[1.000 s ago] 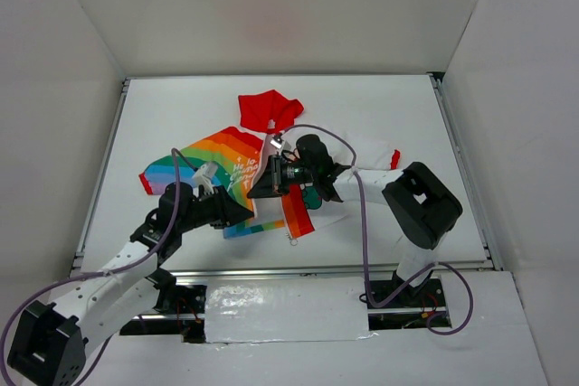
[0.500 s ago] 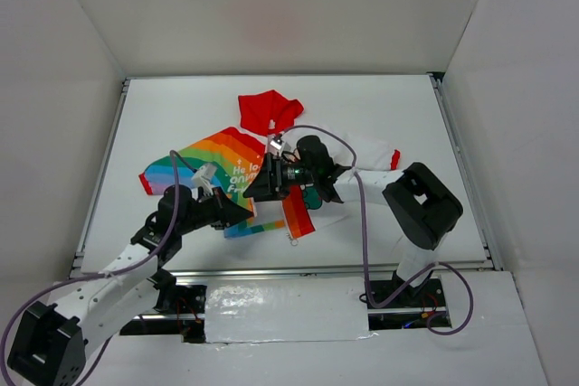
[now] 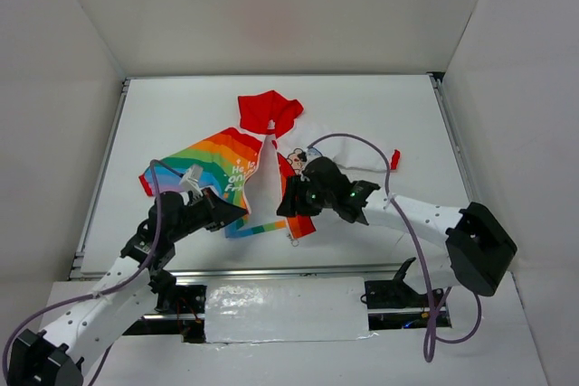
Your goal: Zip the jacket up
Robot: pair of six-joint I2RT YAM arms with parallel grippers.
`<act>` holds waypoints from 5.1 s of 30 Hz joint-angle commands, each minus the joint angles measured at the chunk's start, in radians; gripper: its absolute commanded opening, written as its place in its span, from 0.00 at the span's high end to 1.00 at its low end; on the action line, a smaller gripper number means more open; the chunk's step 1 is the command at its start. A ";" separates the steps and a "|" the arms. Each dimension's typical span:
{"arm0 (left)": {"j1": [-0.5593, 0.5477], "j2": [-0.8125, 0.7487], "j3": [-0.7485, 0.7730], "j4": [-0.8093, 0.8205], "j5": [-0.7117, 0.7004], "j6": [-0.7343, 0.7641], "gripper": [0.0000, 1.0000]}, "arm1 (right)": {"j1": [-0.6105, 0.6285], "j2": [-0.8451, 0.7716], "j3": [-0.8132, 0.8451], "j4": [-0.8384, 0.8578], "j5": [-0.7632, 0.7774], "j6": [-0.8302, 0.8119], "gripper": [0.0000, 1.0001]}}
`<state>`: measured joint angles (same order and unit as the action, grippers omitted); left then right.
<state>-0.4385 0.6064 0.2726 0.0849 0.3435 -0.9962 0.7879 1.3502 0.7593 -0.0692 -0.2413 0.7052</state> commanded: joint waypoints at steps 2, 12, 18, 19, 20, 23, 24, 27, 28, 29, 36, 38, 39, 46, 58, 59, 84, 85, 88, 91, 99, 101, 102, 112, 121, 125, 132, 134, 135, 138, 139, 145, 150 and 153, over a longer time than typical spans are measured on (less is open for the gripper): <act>0.006 -0.045 0.013 -0.054 -0.054 -0.019 1.00 | 0.114 0.035 0.073 -0.372 0.416 -0.069 0.51; 0.006 -0.011 0.011 -0.062 -0.008 0.022 1.00 | 0.254 0.197 0.198 -0.469 0.602 -0.055 0.53; 0.006 -0.007 0.019 -0.070 0.002 0.045 1.00 | 0.258 0.262 0.229 -0.469 0.593 -0.069 0.53; 0.006 -0.005 0.017 -0.070 0.003 0.048 1.00 | 0.260 0.268 0.229 -0.469 0.588 -0.070 0.53; 0.006 -0.002 0.017 -0.070 0.003 0.048 1.00 | 0.261 0.270 0.227 -0.469 0.583 -0.070 0.53; 0.006 0.003 0.019 -0.065 0.005 0.053 1.00 | 0.266 0.259 0.209 -0.451 0.559 -0.069 0.53; 0.006 0.004 0.017 -0.063 0.006 0.054 1.00 | 0.267 0.257 0.201 -0.446 0.554 -0.067 0.53; 0.006 0.013 0.019 -0.060 0.009 0.059 1.00 | 0.272 0.265 0.193 -0.439 0.544 -0.064 0.51; 0.006 0.015 0.019 -0.057 0.011 0.060 1.00 | 0.269 0.270 0.192 -0.432 0.539 -0.064 0.50; 0.006 0.018 0.020 -0.056 0.011 0.060 1.00 | 0.270 0.279 0.190 -0.431 0.536 -0.064 0.49; 0.006 0.010 0.025 -0.073 0.006 0.071 1.00 | 0.274 0.325 0.184 -0.417 0.545 -0.052 0.50; 0.006 0.006 0.020 -0.073 0.005 0.071 1.00 | 0.274 0.326 0.178 -0.411 0.542 -0.050 0.50; 0.006 0.004 0.017 -0.073 0.006 0.068 1.00 | 0.275 0.326 0.176 -0.403 0.533 -0.050 0.51; 0.006 -0.013 0.004 -0.079 0.002 0.064 1.00 | 0.272 0.369 0.178 -0.391 0.505 -0.055 0.61; 0.006 -0.002 -0.015 -0.042 0.015 0.053 1.00 | 0.272 0.262 0.092 -0.253 0.393 -0.016 1.00; 0.006 0.003 -0.018 -0.012 0.025 0.045 1.00 | 0.272 0.241 0.083 -0.212 0.386 -0.010 1.00; -0.005 0.092 -0.179 0.797 0.072 -0.059 1.00 | 0.240 -0.226 -0.345 0.699 0.264 0.114 1.00; -0.006 0.089 -0.185 0.837 0.081 -0.059 1.00 | 0.235 -0.233 -0.383 0.774 0.258 0.091 1.00; -0.011 0.085 -0.200 0.845 0.069 -0.056 1.00 | 0.215 -0.238 -0.504 0.963 0.263 0.034 1.00; -0.017 0.099 -0.199 0.845 0.068 -0.055 1.00 | 0.197 -0.218 -0.522 1.077 0.216 -0.015 1.00; -0.065 0.161 -0.214 0.993 0.071 -0.061 1.00 | 0.159 -0.122 -0.511 1.319 0.116 -0.013 1.00; -0.069 0.165 -0.216 1.007 0.069 -0.061 1.00 | 0.142 -0.085 -0.509 1.361 0.088 -0.007 1.00; -0.072 0.170 -0.217 1.023 0.071 -0.061 1.00 | 0.134 -0.073 -0.506 1.394 0.051 -0.009 1.00; -0.086 0.150 -0.207 1.004 0.063 -0.052 1.00 | 0.079 -0.013 -0.489 1.496 -0.050 0.017 1.00; -0.094 0.158 -0.231 1.029 0.052 -0.062 1.00 | 0.074 -0.005 -0.469 1.491 -0.079 0.031 1.00; -0.098 0.161 -0.225 1.035 0.060 -0.062 1.00 | 0.070 0.018 -0.463 1.539 -0.092 0.056 1.00; -0.101 0.136 -0.230 1.010 0.054 -0.058 1.00 | 0.059 0.023 -0.454 1.539 -0.093 0.060 1.00; -0.101 0.122 -0.233 0.997 0.048 -0.053 1.00 | 0.054 0.020 -0.457 1.548 -0.095 0.065 1.00; -0.101 0.119 -0.233 0.992 0.046 -0.053 1.00 | 0.053 0.015 -0.460 1.550 -0.098 0.065 1.00; -0.103 0.108 -0.240 0.978 0.035 -0.053 1.00 | 0.051 0.004 -0.463 1.542 -0.101 0.062 1.00; -0.103 0.107 -0.242 0.977 0.032 -0.055 1.00 | 0.050 0.001 -0.465 1.542 -0.107 0.059 1.00; -0.101 0.118 -0.239 0.980 0.025 -0.061 1.00 | 0.050 0.006 -0.476 1.574 -0.118 0.063 1.00; -0.105 0.141 -0.239 0.998 0.031 -0.068 1.00 | 0.047 0.003 -0.469 1.583 -0.124 0.066 1.00; -0.106 0.147 -0.239 1.003 0.034 -0.067 1.00 | 0.040 0.004 -0.469 1.594 -0.127 0.073 1.00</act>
<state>-0.5377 0.7517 0.0456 1.0035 0.3721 -1.0546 0.8398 1.3727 0.2699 1.2793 -0.3561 0.7765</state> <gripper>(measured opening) 0.033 0.010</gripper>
